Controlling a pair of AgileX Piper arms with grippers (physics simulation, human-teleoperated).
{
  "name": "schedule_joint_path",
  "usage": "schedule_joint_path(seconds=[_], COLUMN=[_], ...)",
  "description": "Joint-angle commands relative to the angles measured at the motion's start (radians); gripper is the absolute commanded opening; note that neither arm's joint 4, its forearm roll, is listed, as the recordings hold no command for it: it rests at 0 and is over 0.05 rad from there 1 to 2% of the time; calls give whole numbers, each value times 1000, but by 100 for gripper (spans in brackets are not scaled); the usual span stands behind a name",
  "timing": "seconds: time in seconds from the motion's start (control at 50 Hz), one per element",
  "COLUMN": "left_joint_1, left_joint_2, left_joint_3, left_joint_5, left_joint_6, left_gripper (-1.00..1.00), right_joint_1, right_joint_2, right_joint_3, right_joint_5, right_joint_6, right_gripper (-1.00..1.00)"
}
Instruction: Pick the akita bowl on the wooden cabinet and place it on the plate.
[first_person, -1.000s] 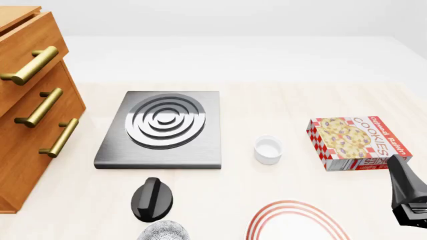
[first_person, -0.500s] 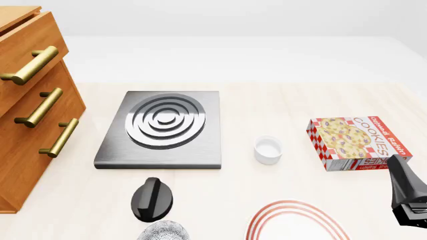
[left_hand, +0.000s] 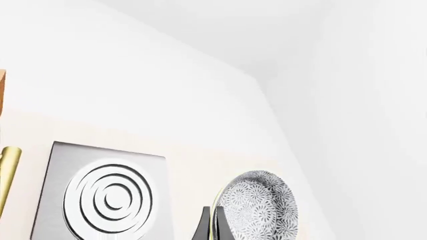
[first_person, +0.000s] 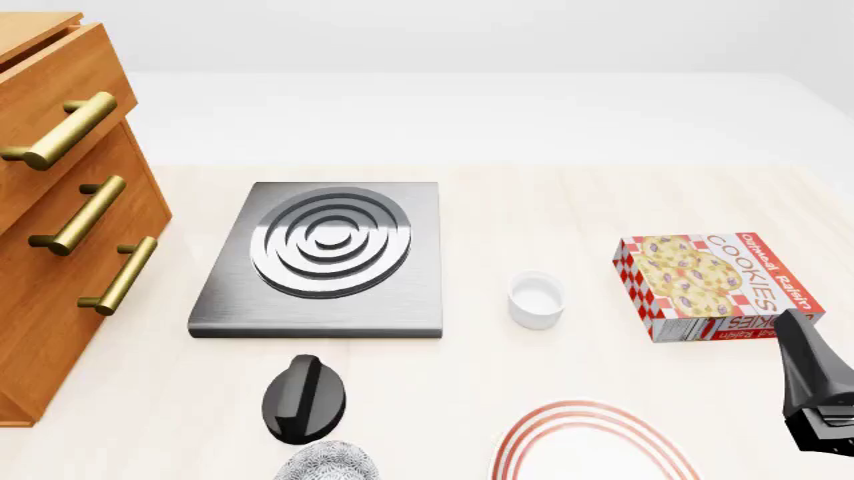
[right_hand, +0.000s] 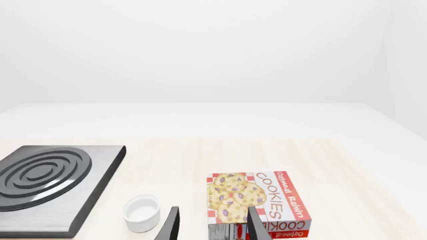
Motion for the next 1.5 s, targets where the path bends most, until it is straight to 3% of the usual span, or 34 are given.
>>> schedule_joint_path(seconds=[0.02, 0.66, 1.5], left_joint_1=[-68, -224, -394], left_joint_2=[13, 37, 136], left_joint_3=[17, -2, 31], left_joint_5=[-13, 34, 13], left_joint_6=[17, 108, 101], left_gripper=[-100, -100, -100], right_joint_1=[0, 0, 0], right_joint_2=[0, 0, 0], right_joint_3=[0, 0, 0], right_joint_5=[0, 0, 0], right_joint_6=[0, 0, 0], right_gripper=[100, 100, 100])
